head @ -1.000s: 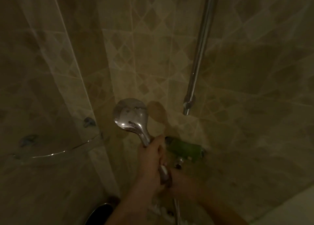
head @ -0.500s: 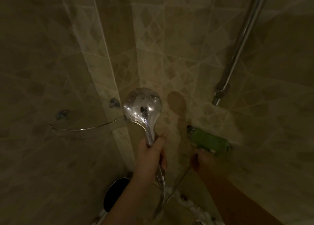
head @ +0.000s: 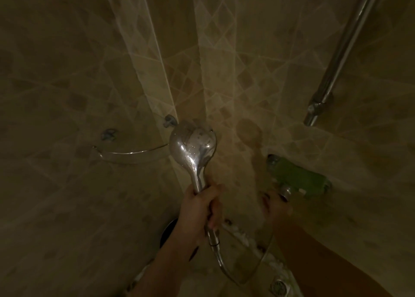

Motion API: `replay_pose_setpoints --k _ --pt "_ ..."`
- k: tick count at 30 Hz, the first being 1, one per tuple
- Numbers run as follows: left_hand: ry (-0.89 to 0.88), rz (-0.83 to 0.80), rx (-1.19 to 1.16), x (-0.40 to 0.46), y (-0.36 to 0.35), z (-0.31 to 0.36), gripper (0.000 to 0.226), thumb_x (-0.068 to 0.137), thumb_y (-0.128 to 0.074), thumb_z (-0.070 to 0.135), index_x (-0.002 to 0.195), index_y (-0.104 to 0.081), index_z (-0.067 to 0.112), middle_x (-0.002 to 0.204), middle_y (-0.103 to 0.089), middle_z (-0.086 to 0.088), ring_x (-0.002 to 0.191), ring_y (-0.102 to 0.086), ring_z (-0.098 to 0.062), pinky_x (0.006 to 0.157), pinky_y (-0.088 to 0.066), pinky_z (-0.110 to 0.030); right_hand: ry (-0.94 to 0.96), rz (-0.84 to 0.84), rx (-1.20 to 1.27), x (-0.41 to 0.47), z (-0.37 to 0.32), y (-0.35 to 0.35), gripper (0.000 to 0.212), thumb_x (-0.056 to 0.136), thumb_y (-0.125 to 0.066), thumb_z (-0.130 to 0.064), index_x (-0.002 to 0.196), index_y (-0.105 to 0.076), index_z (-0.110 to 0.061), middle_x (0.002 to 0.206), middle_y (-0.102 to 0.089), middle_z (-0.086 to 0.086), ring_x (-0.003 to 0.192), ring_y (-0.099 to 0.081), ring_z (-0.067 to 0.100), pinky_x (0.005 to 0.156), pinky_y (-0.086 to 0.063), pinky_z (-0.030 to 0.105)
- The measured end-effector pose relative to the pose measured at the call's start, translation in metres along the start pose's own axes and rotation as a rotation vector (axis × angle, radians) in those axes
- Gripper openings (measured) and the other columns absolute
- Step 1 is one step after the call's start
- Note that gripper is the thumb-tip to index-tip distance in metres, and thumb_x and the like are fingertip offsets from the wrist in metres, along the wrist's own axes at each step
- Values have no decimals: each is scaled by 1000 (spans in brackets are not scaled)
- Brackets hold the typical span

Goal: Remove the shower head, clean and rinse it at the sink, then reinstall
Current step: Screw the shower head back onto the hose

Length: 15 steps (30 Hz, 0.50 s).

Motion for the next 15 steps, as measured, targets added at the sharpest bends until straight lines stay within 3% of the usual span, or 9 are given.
replay_pose_setpoints --k 2,3,5,7,9,11,13,15 --pt "7 21 -12 -1 2 -3 40 81 -68 15 53 -40 8 39 -35 -8 24 -29 -17 38 -30 -20 -7 -27 -48 5 3 2 29 91 -61 -10 118 -58 1 104 -64 18 89 -66 28 84 -56 41" --pt "9 28 -20 -1 3 -4 39 81 -68 15 53 -41 8 41 -35 -9 24 -29 -17 38 -30 -20 7 10 -112 5 2 6 32 89 -66 -13 117 -60 1 105 -65 17 92 -66 29 86 -56 43" --pt "19 43 -24 -1 6 -7 39 81 -68 16 54 -41 10 43 -34 -10 25 -29 -18 39 -30 -21 55 62 -305 5 -1 13 27 83 -72 -19 102 -66 -2 97 -69 14 85 -68 28 81 -57 43" --pt "21 52 -3 -3 10 -11 39 81 -68 17 53 -41 10 42 -36 -10 25 -29 -19 39 -31 -23 67 89 -326 7 -2 13 18 83 -70 -16 89 -66 1 97 -71 18 83 -69 31 82 -57 48" --pt "2 41 29 -7 11 -16 38 81 -66 16 53 -41 10 40 -37 -10 26 -29 -19 39 -32 -25 48 59 -302 12 0 14 14 90 -59 -10 92 -63 4 103 -68 22 79 -67 31 84 -56 49" --pt "-15 26 20 -9 11 -21 37 83 -63 12 54 -40 9 39 -37 -9 25 -29 -19 39 -32 -25 27 36 -343 13 -4 15 13 94 -52 -8 93 -61 2 103 -66 22 72 -66 26 75 -56 43" --pt "-18 25 5 -9 9 -25 36 83 -61 10 52 -41 11 39 -37 -8 25 -30 -19 38 -31 -24 23 32 -360 14 -6 17 14 95 -51 -8 98 -61 2 96 -66 21 66 -65 23 63 -54 36" --pt "-37 39 3 -8 6 -23 38 82 -59 9 49 -41 12 39 -38 -7 26 -31 -19 39 -31 -24 16 17 -365 11 -7 16 15 95 -53 -10 105 -59 0 93 -66 18 63 -64 20 60 -52 34"
Point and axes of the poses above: each hand's wrist, its own x-axis towards the middle knuckle, its own y-axis out of the back of the hand, z = x × y, the point moved 5 cm from there along x, towards the middle knuckle
